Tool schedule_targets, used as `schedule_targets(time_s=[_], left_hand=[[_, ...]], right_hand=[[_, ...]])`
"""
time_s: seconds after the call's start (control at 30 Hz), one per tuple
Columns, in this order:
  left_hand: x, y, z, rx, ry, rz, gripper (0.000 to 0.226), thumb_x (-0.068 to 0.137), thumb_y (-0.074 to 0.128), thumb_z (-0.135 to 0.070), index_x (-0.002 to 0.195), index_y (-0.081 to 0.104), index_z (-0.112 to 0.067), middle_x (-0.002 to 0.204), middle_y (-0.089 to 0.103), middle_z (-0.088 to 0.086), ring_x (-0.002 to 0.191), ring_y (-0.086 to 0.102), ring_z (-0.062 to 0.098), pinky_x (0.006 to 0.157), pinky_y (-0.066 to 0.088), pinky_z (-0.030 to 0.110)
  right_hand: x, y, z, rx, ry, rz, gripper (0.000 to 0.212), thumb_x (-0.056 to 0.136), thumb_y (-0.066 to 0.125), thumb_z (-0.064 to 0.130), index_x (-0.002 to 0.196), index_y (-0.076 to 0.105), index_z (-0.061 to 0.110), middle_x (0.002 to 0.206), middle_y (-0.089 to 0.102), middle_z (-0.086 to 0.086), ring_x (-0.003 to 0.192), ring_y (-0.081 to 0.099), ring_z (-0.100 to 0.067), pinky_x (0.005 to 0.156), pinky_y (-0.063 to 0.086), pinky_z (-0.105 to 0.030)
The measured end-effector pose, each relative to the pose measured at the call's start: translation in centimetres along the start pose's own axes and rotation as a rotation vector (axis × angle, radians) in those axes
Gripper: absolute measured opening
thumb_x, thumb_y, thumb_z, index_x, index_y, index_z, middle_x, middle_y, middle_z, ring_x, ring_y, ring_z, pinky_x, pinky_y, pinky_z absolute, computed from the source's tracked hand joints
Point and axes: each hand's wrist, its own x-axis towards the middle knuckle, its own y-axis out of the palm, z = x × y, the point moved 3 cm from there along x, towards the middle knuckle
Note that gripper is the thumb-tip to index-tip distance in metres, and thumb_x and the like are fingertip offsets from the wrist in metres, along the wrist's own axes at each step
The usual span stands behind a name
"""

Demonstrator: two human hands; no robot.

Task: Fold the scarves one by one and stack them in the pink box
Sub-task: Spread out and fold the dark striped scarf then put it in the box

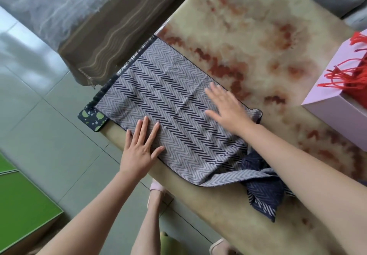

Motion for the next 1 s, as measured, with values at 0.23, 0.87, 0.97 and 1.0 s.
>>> schedule_targets(time_s=[0.23, 0.87, 0.97, 1.0], left_hand=[[0.8, -0.6, 2.7, 0.007, -0.017, -0.001, 0.075, 0.085, 0.000, -0.073, 0.148, -0.009, -0.035, 0.157, -0.014, -0.002, 0.144, -0.018, 0.013, 0.117, -0.011, 0.035], [3.6, -5.5, -1.0, -0.131, -0.117, -0.050, 0.071, 0.095, 0.048, -0.039, 0.151, 0.012, -0.017, 0.159, -0.003, 0.012, 0.146, -0.002, 0.029, 0.118, 0.000, 0.043], [3.1, -5.5, -5.0, -0.170, -0.015, -0.058, 0.059, 0.097, 0.047, -0.030, 0.149, 0.023, -0.015, 0.158, 0.004, 0.012, 0.145, 0.008, 0.030, 0.118, 0.005, 0.043], [2.8, -5.4, -6.4, -0.186, 0.019, -0.047, 0.055, 0.096, 0.048, -0.026, 0.147, 0.029, -0.014, 0.157, 0.010, 0.014, 0.143, 0.015, 0.031, 0.117, 0.010, 0.043]], right_hand=[[-0.5, 2.8, -0.2, -0.378, -0.011, 0.250, 0.084, 0.088, 0.017, 0.070, 0.144, -0.028, 0.027, 0.151, -0.035, 0.003, 0.141, -0.028, -0.016, 0.119, -0.009, -0.039], [0.0, 1.1, 1.7, -0.026, 0.032, 0.095, 0.079, 0.093, 0.054, 0.043, 0.152, 0.004, 0.025, 0.158, -0.019, 0.007, 0.146, -0.009, -0.016, 0.119, 0.002, -0.038], [-3.2, -0.3, -1.2, 0.212, 0.166, -0.102, 0.065, 0.093, 0.057, 0.034, 0.149, 0.026, 0.022, 0.158, 0.005, 0.004, 0.144, 0.009, -0.018, 0.115, 0.015, -0.038], [-4.6, -0.7, -2.5, 0.291, 0.231, -0.173, 0.059, 0.093, 0.058, 0.031, 0.145, 0.034, 0.019, 0.156, 0.013, 0.001, 0.141, 0.016, -0.018, 0.113, 0.018, -0.035]])
